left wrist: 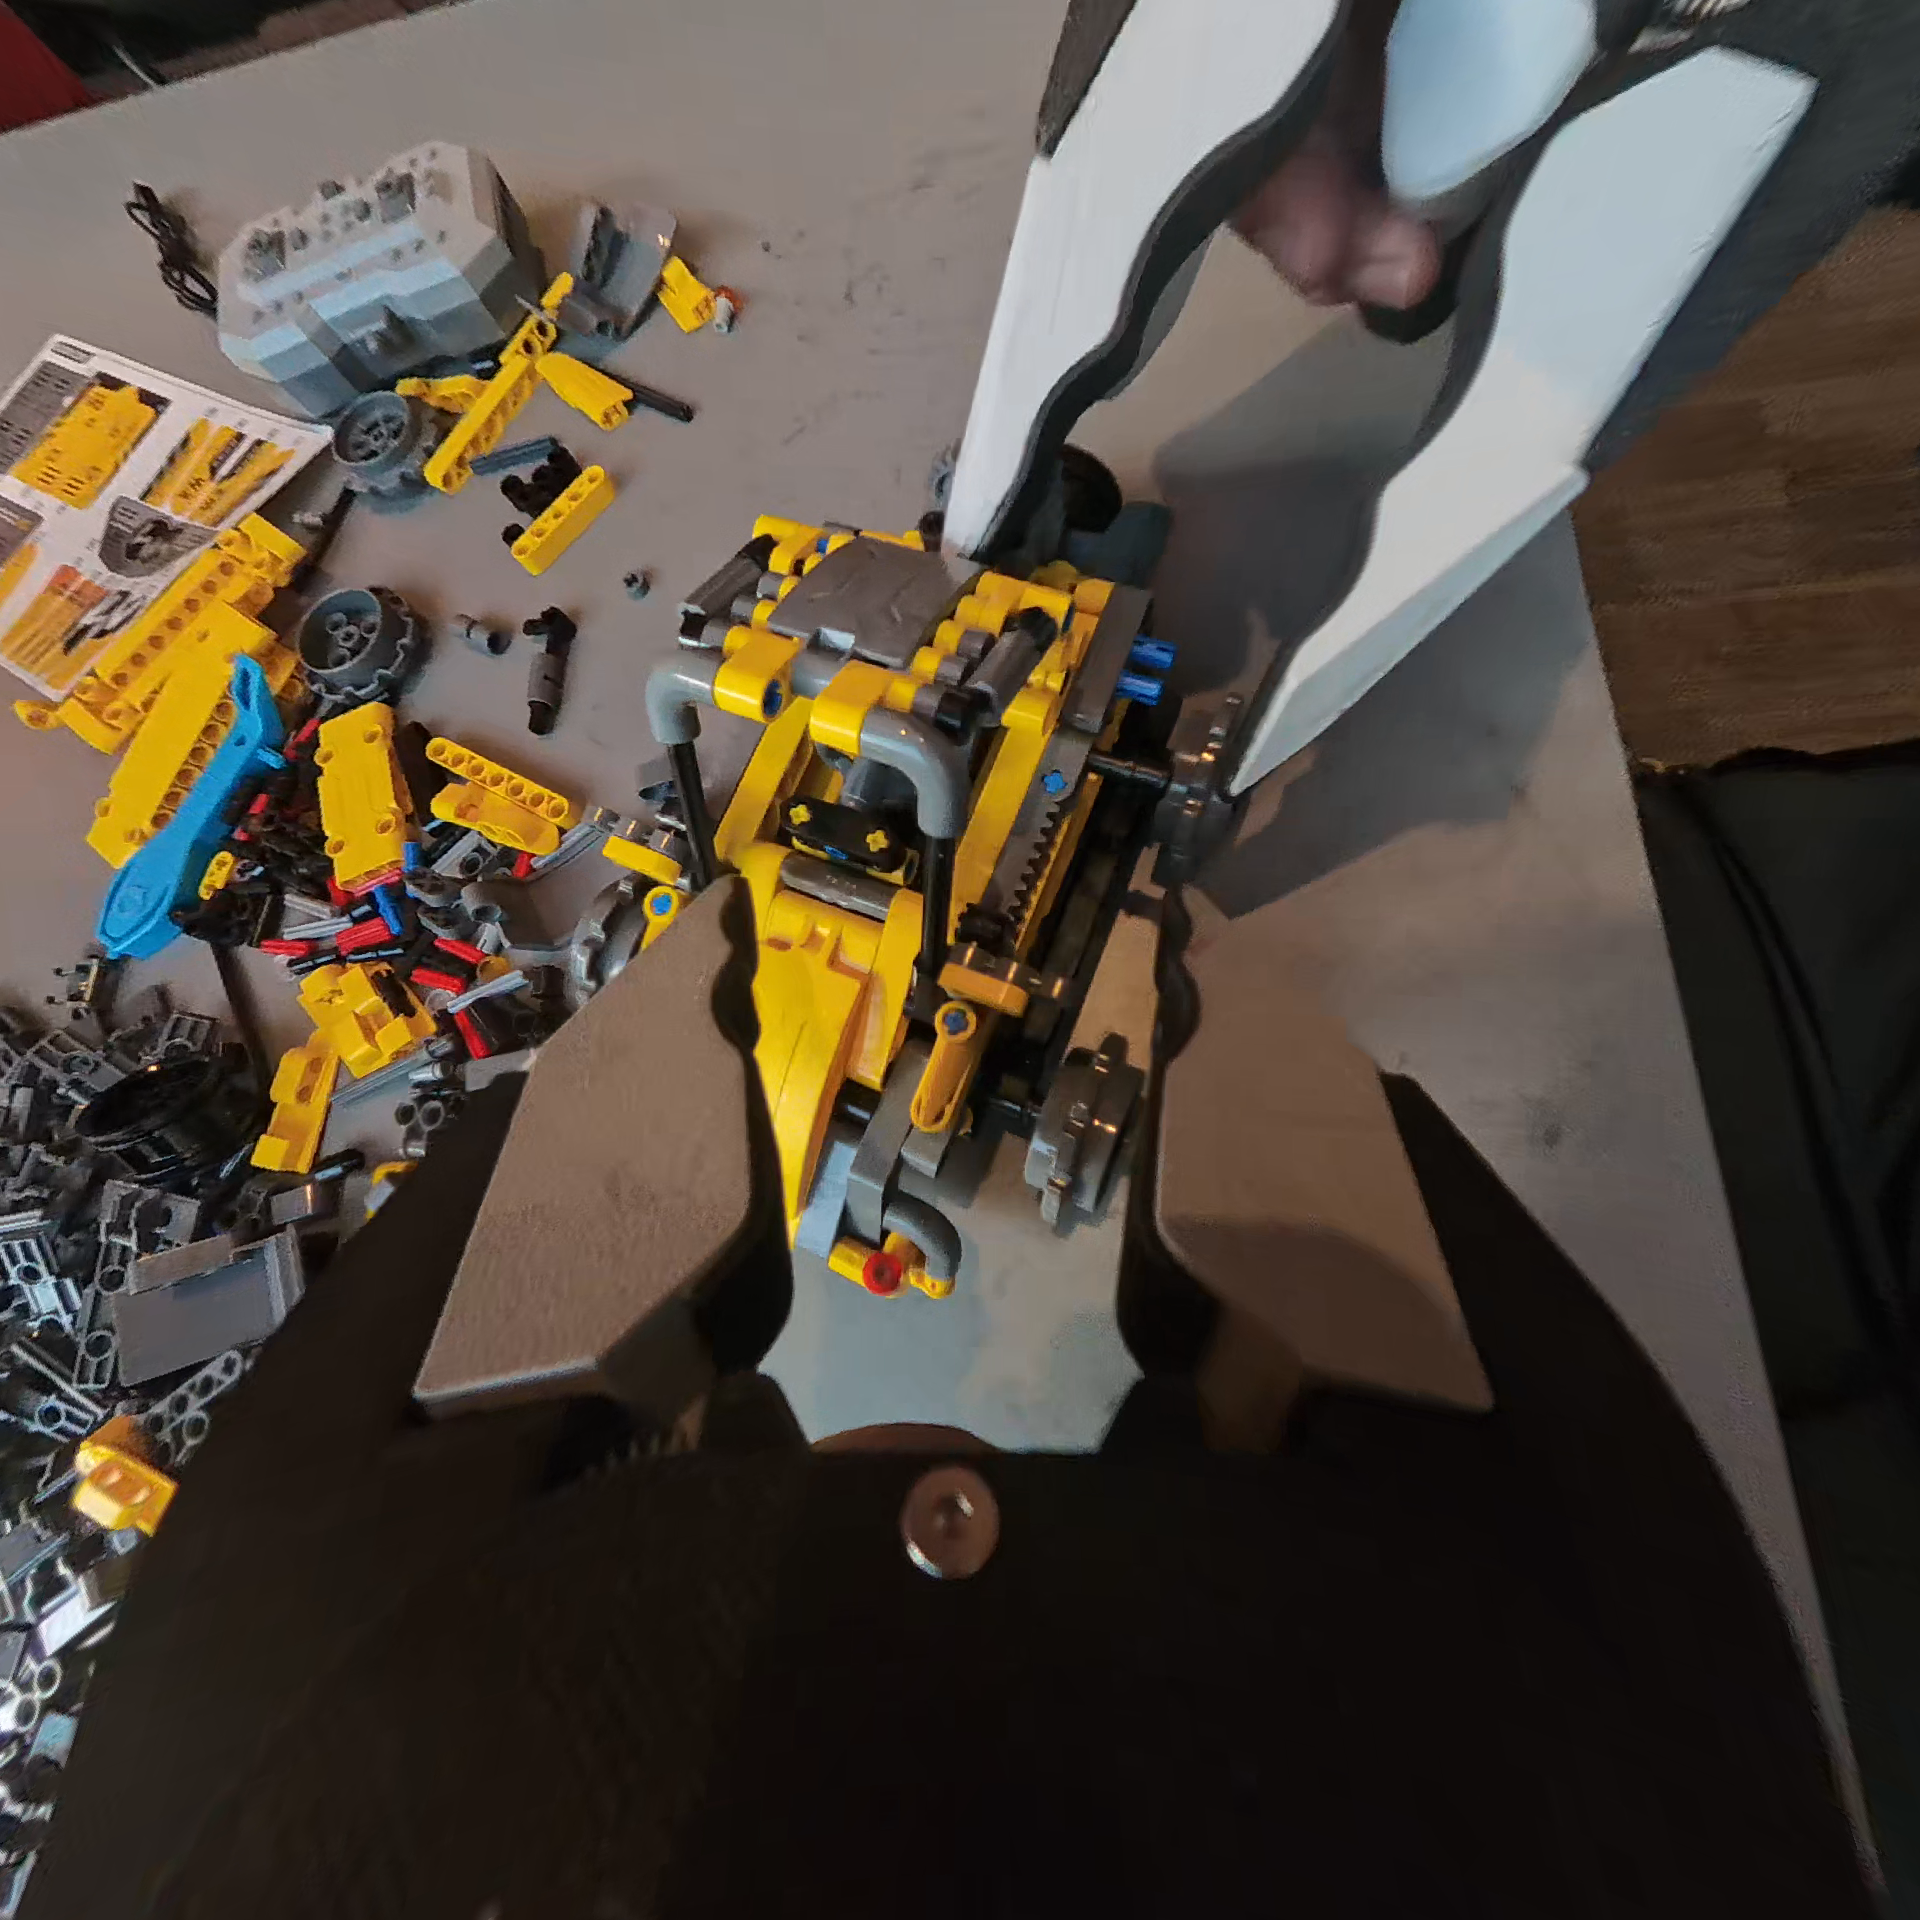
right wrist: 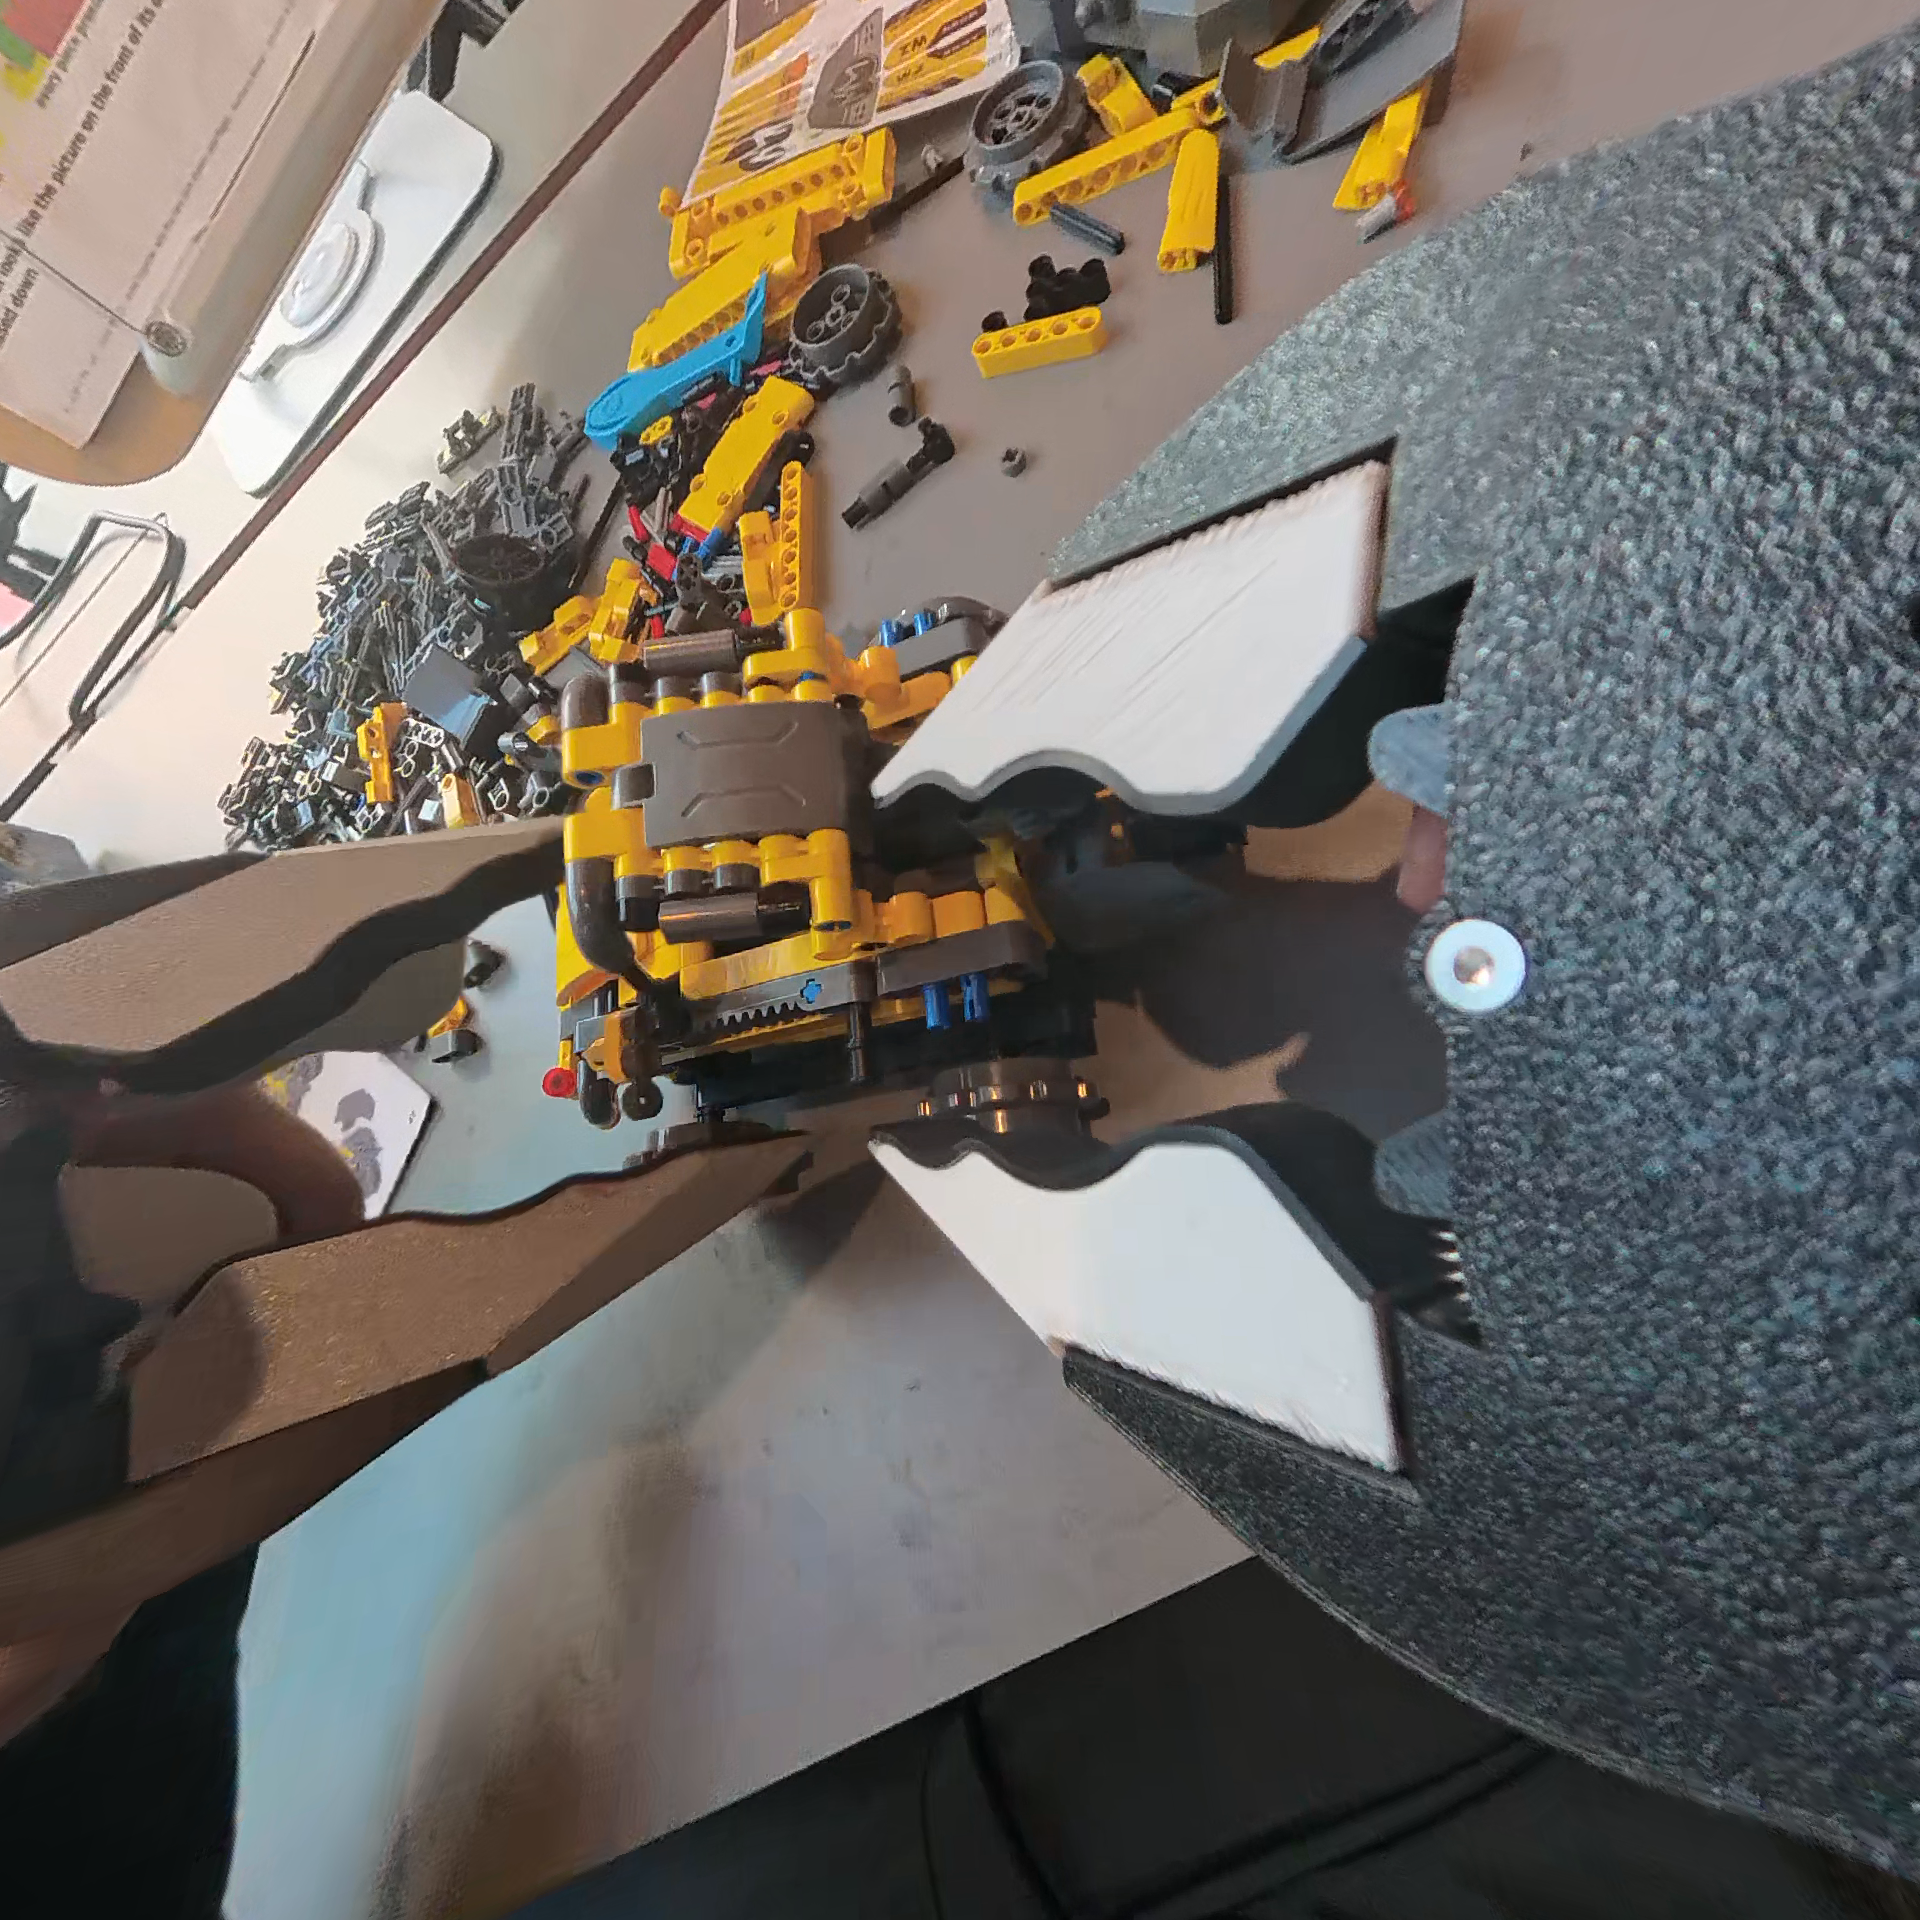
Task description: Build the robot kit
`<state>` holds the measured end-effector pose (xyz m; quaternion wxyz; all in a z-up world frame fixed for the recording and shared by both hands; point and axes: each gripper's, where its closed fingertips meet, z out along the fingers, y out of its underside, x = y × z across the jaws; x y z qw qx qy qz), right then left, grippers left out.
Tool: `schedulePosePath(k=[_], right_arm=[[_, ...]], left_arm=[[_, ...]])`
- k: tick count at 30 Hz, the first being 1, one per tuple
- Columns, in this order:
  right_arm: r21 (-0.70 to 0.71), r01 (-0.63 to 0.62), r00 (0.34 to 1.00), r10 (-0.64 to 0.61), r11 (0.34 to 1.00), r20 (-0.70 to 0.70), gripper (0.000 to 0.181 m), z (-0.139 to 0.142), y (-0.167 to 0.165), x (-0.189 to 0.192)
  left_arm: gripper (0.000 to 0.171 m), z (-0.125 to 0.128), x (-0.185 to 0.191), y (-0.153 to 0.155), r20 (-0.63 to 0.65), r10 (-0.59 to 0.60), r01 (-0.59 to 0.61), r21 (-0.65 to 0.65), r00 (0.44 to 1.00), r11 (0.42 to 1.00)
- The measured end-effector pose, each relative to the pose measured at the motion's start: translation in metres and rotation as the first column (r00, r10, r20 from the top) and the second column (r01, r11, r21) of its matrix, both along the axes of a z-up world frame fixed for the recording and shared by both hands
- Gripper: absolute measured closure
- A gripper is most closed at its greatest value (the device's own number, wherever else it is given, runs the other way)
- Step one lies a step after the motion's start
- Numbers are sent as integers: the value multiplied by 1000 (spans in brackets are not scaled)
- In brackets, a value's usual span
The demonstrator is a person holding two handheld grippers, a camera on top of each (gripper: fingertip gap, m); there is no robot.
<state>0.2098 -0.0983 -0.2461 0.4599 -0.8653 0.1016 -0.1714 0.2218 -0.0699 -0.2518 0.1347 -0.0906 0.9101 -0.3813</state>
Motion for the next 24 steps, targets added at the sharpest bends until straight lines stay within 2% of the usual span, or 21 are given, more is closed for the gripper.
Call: schedulePosePath(k=[2, 5, 9, 13, 17, 24], right_arm=[[-30, 6, 1000, -6, 1000, 2, 123, -3, 1, -1], [-65, 7, 1000, -5, 998, 26, 127, -3, 2, 2], [-53, 4, 1000, -4, 999, -6, 131, -2, 6, 5], [-66, 3, 1000, -3, 998, 7, 125, -3, 7, 3], [-85, 35, 999, -32, 996, 44, 134, 1, 5, 1], [-165, -32, 997, 20, 986, -74, 133, -10, 9, -1]], left_arm=[[97, -7, 3, 0, 31, 3, -4, 33, 1000, 999], [107, -7, 10, 3, 95, 27, -30, 31, 995, 999], [96, -4, 8, 0, 29, 42, -40, -58, 999, 998], [102, -2, 11, 0, 21, 78, -76, -108, 997, 991], [102, -4, 10, 3, 34, 92, -88, -125, 995, 988], [91, -5, 4, 5, 20, 84, -80, -159, 996, 984]])
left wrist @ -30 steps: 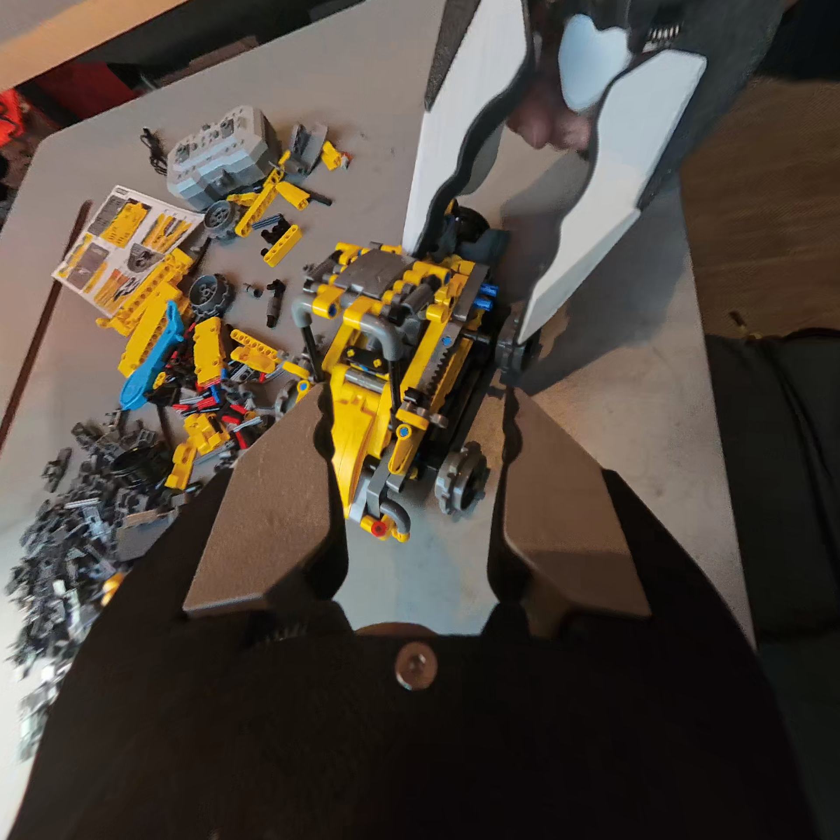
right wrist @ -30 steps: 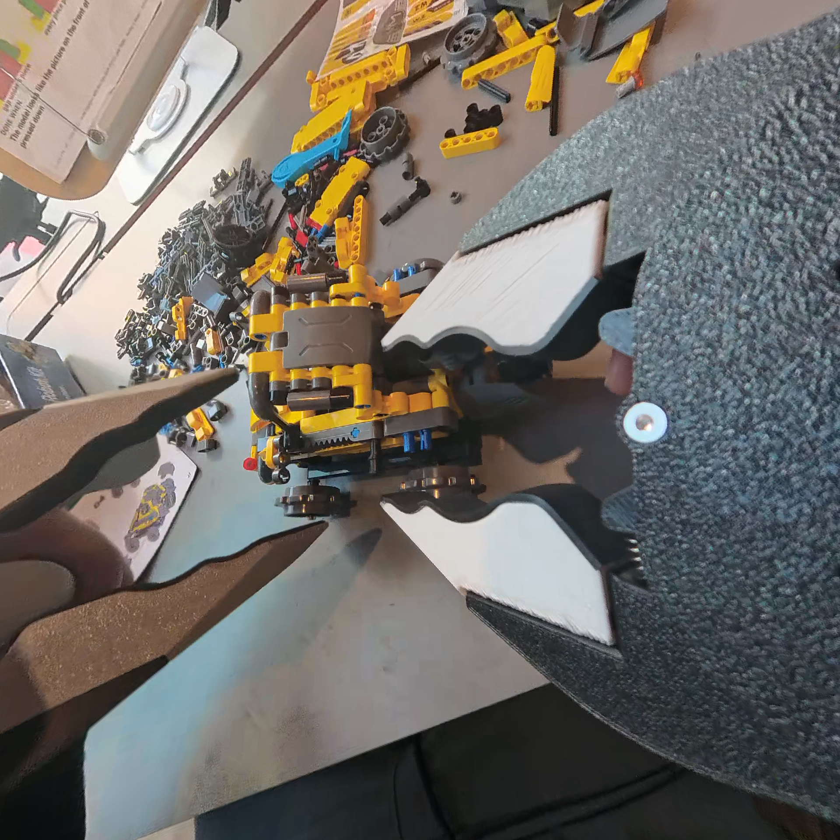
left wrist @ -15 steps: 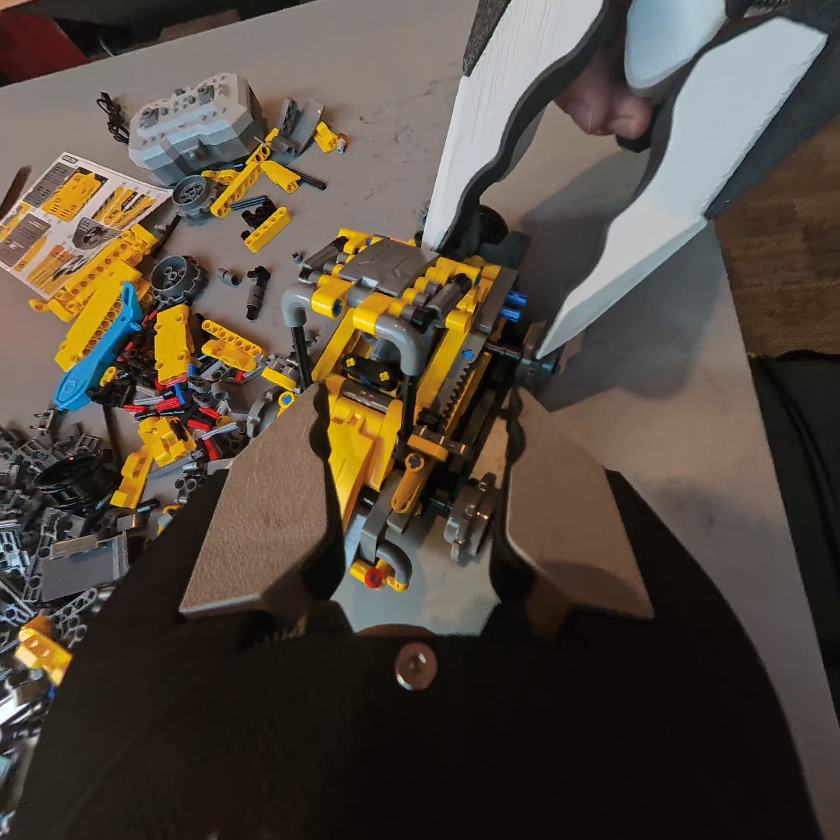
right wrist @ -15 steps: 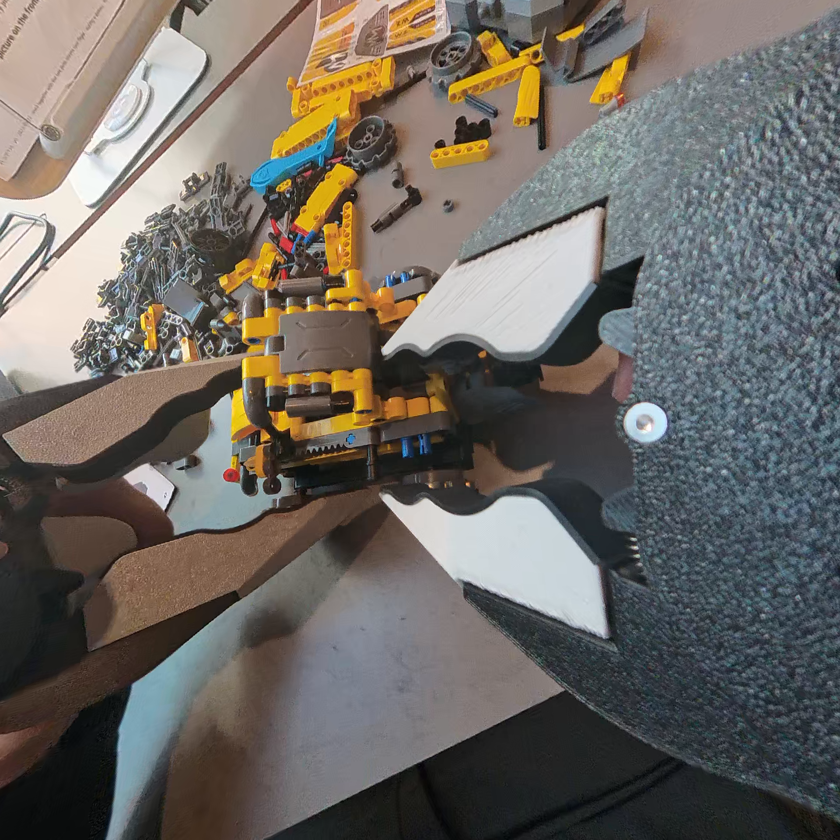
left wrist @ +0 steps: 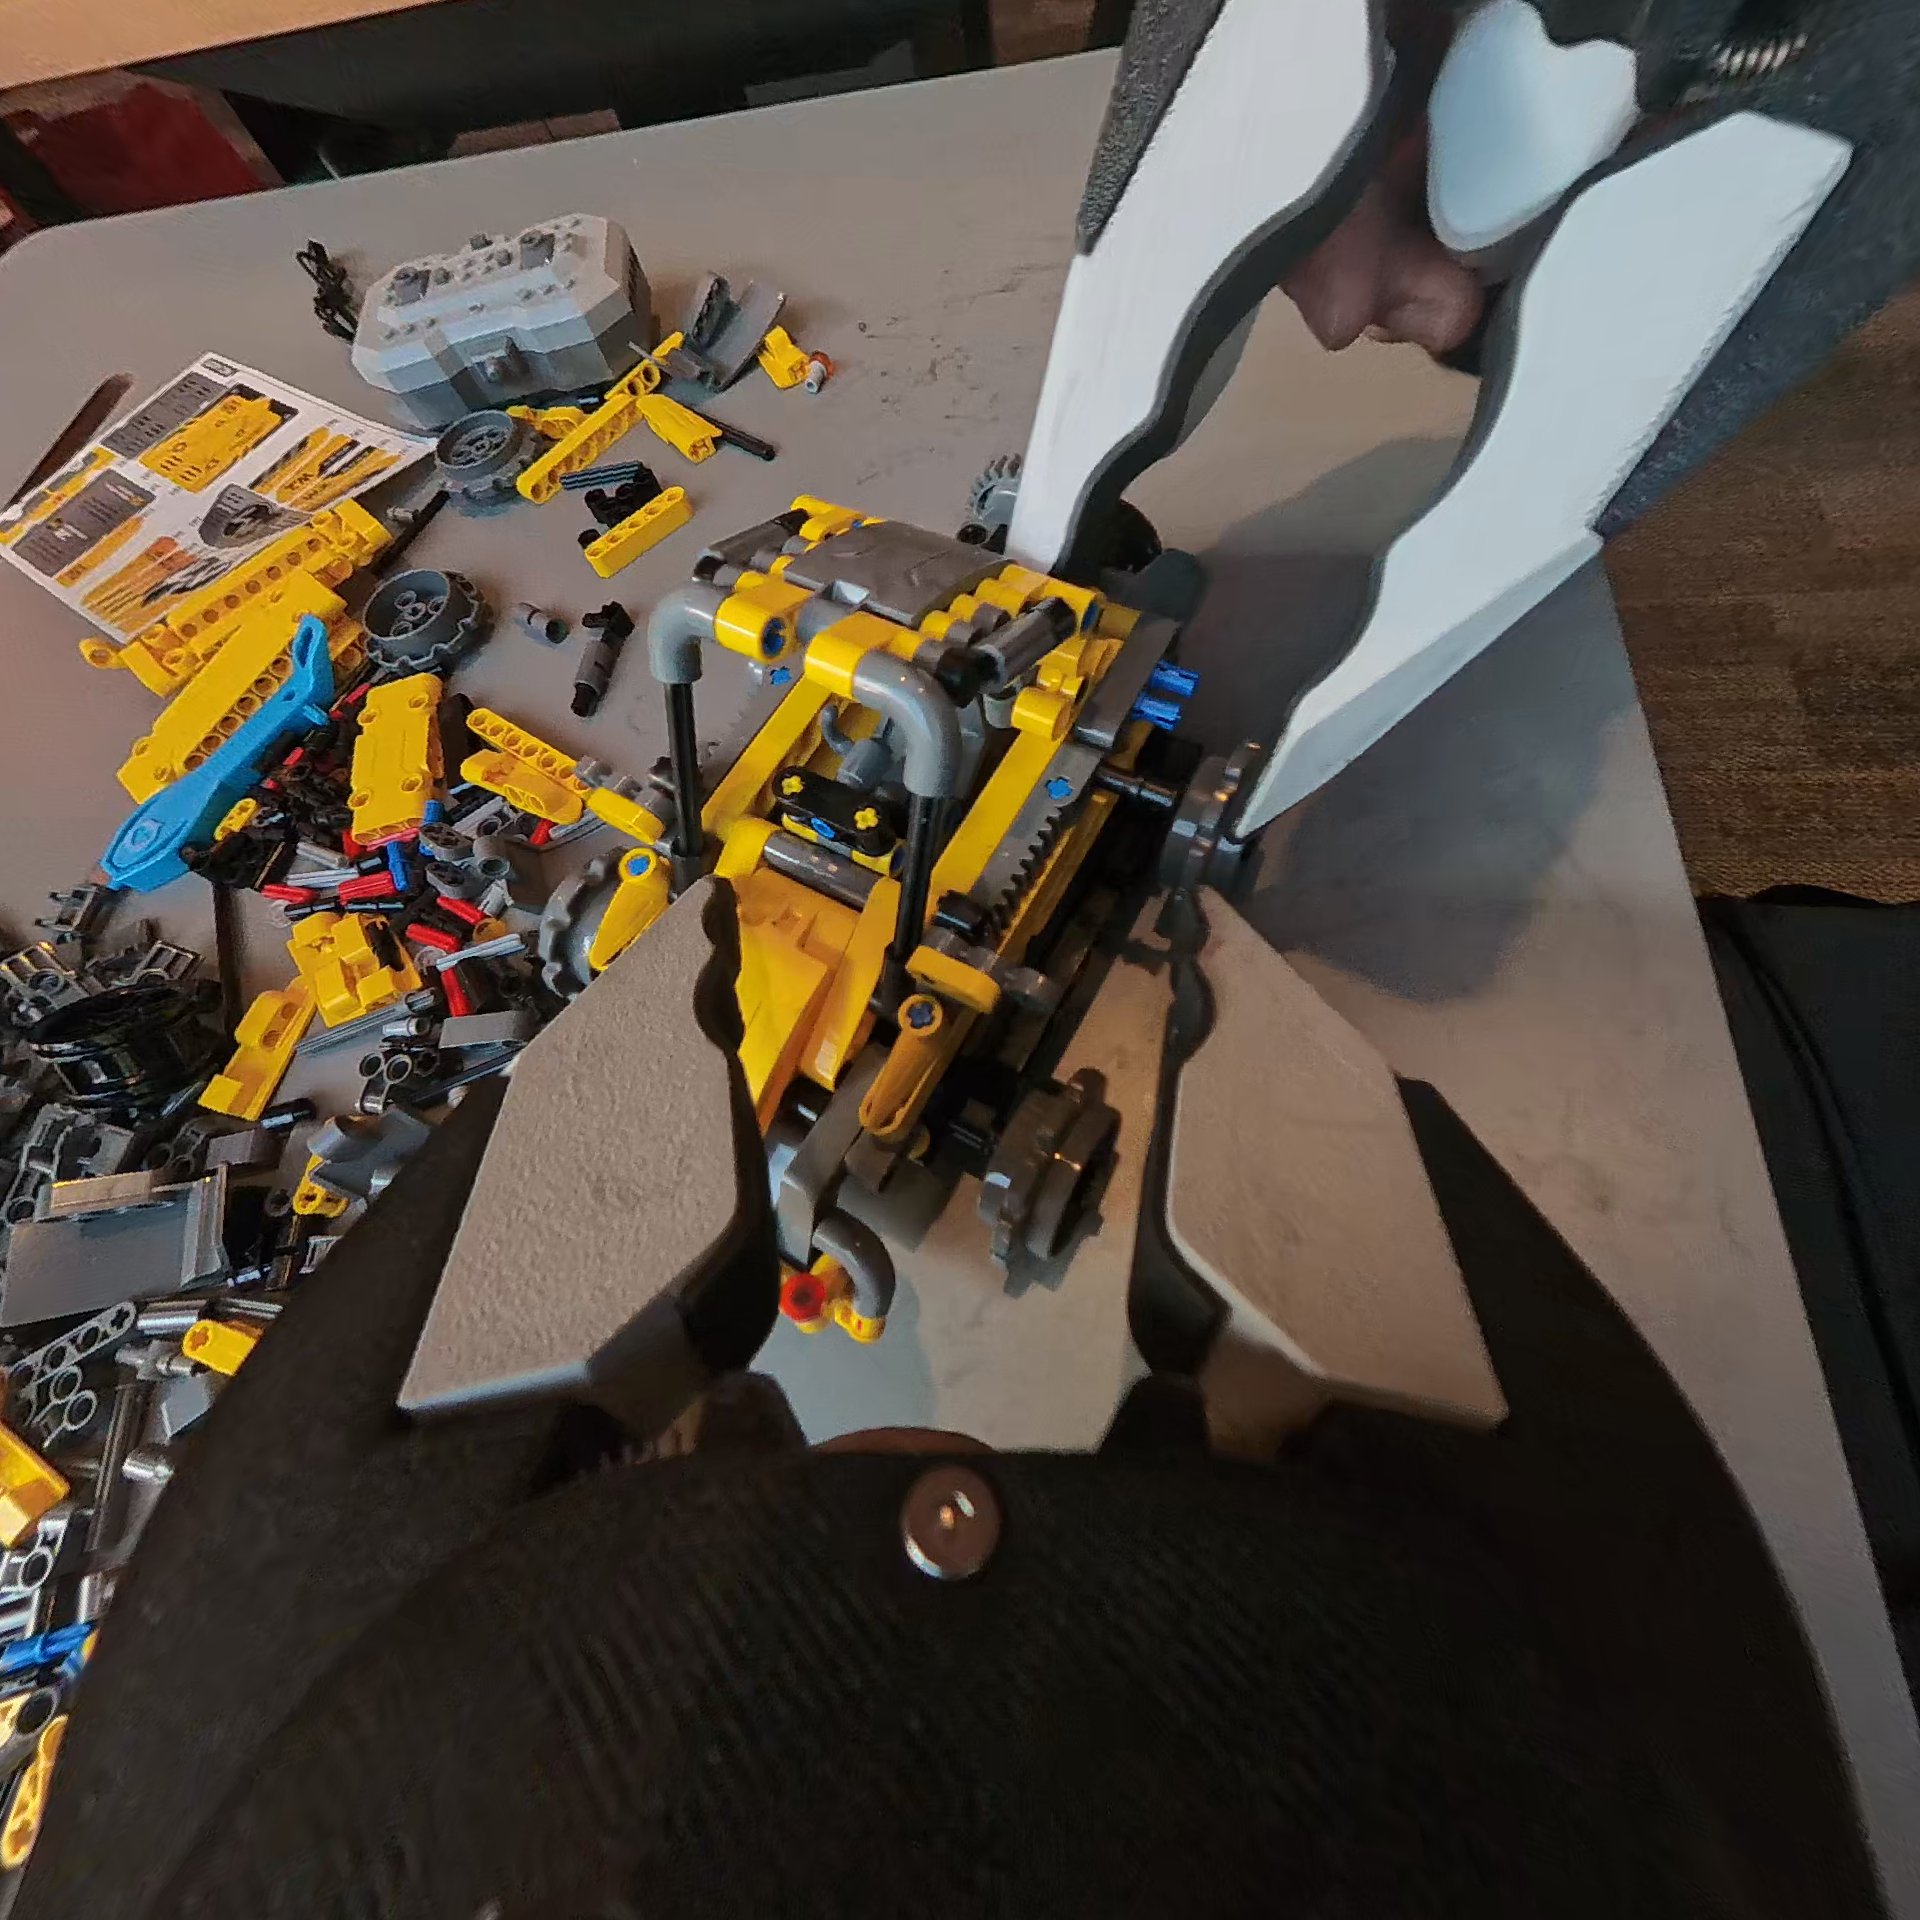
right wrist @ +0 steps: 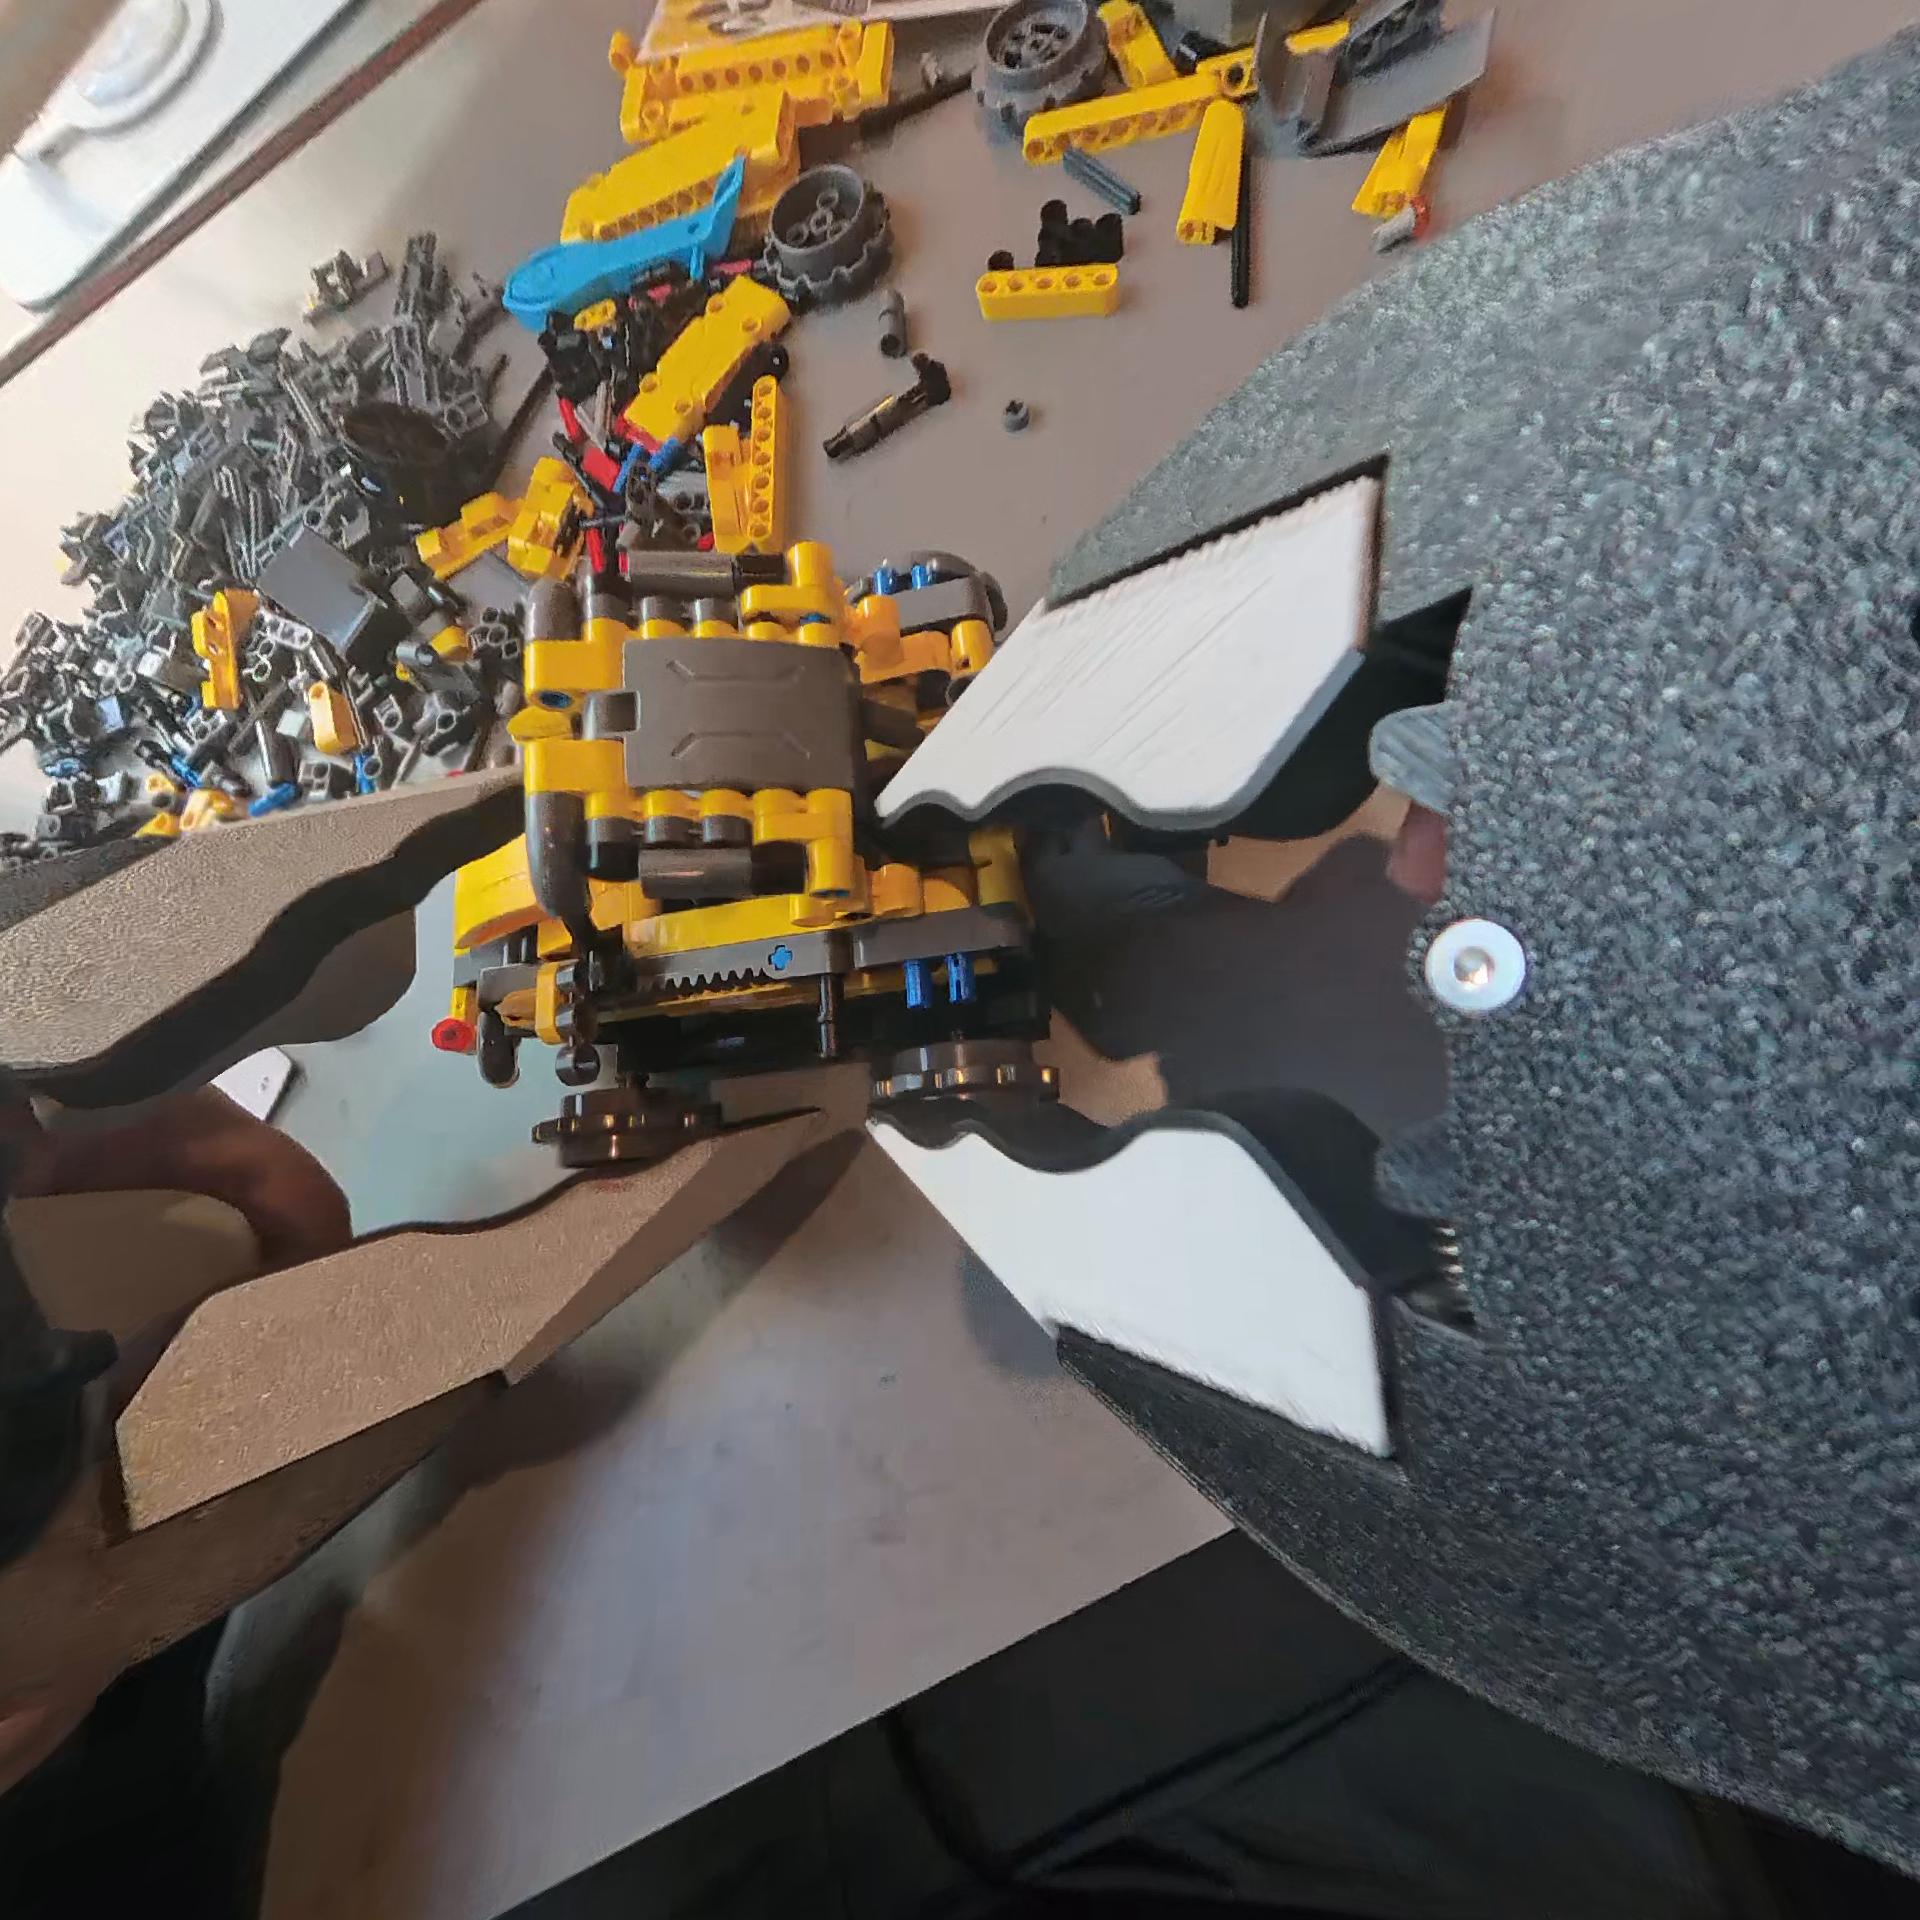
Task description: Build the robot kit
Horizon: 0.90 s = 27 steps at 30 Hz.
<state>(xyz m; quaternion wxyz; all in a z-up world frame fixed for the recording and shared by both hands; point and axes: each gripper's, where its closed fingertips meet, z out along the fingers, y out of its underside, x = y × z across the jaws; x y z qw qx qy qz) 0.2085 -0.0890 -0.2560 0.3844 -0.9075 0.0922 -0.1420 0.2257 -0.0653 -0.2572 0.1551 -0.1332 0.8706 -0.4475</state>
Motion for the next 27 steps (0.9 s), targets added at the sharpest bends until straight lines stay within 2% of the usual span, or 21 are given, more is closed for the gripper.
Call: schedulePosePath(k=[5, 8, 11, 12, 14, 18, 20, 26, 27], right_arm=[[33, 12, 995, -8, 999, -102, 134, 3, 4, -1], [33, 38, 997, -36, 999, -74, 132, 2, 8, 0], [29, 56, 998, -56, 998, -32, 132, 2, 8, 3], [35, 64, 997, -63, 997, -43, 134, 2, 7, 3], [57, 76, 995, -73, 995, -65, 134, 3, 6, 3], [69, 89, 995, -86, 994, -42, 135, 3, 6, 4], [79, 104, 995, -103, 991, -19, 142, 5, 4, 8], [84, 91, 995, -88, 992, -40, 142, 5, 2, 7], [82, 80, 996, -77, 993, -47, 138, 4, 3, 5]], left_arm=[[94, 1, 5, 1, 15, 42, -41, -25, 999, 999], [83, -1, 4, -3, 27, 43, -42, -23, 999, 999], [83, -2, 6, -1, 39, 47, -46, -21, 998, 999], [86, -1, 6, -1, 36, 42, -41, -30, 998, 999], [109, 4, 2, -1, 23, 22, -20, -62, 999, 998], [109, 7, 1, -1, -31, 16, -20, -122, 999, 992], [113, 7, 2, 0, -19, 17, -19, -111, 1000, 994], [123, 5, 1, 3, 44, 2, 1, -72, 999, 997], [123, 5, 1, 3, 42, 3, 0, -73, 999, 997]])
